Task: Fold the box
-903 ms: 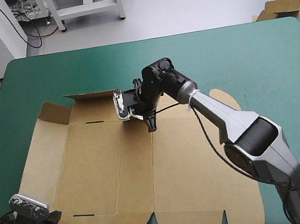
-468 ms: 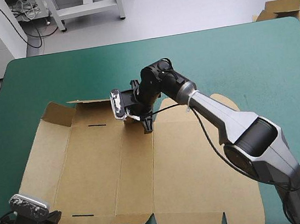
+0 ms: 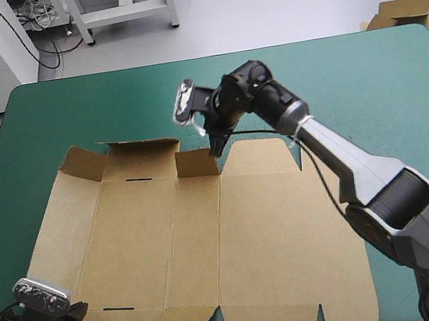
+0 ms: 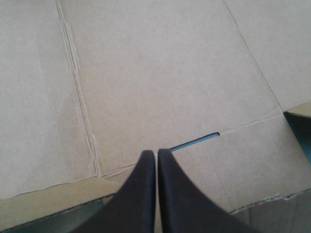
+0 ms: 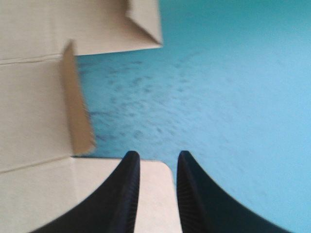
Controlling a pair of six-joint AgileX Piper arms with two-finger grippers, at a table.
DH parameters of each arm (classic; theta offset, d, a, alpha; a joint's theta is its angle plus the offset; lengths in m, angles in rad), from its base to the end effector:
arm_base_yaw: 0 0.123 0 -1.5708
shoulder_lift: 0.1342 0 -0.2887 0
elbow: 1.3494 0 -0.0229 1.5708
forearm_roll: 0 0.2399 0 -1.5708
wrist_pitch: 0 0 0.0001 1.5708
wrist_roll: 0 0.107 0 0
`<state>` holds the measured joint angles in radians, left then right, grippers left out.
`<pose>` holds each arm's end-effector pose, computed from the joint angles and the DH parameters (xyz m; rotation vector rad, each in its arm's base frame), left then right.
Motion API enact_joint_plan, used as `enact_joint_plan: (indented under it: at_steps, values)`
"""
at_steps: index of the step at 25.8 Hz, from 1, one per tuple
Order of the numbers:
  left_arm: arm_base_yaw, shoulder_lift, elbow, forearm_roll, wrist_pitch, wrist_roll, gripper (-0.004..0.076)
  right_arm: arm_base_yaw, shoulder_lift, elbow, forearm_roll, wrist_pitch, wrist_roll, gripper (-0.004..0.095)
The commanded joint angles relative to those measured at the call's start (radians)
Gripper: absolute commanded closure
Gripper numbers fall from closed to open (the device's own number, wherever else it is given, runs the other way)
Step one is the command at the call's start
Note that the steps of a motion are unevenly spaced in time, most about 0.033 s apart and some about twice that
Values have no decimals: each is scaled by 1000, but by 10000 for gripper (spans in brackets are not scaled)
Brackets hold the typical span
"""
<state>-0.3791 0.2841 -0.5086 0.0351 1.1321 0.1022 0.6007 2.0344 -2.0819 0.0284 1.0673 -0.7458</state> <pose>0.0295 -0.0081 0.2574 0.5729 2.3225 -0.0854 0.3786 0.2626 0.3306 -1.5553 1.9611 -0.0232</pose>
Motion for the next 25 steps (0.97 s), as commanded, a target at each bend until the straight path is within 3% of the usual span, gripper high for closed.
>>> enact_joint_plan:
  at_steps: [1, 6, 8, 12, 16, 22, 25]
  values:
    - [-3, 11, -27, -1, -53, -7, 731, -77, -141, -34, -62, -26, 129, 735]
    - [-3, 11, -27, -1, -53, -7, 731, -204, -211, -34, -75, 102, 235, 858]
    - [-3, 11, -27, -1, -53, -7, 731, -255, -246, -11, -66, 102, 286, 917]
    - [-3, 11, -27, -1, -53, -7, 731, -327, -337, 60, -66, 102, 391, 928]
    - [-3, 11, -27, -1, -53, -7, 731, -385, -501, 280, -66, 102, 478, 928]
    - [-3, 11, -27, -1, -53, -7, 731, -385, -690, 577, -59, 102, 518, 928]
    - [-3, 11, -27, -1, -53, -7, 731, -385, -844, 820, -57, 100, 549, 928]
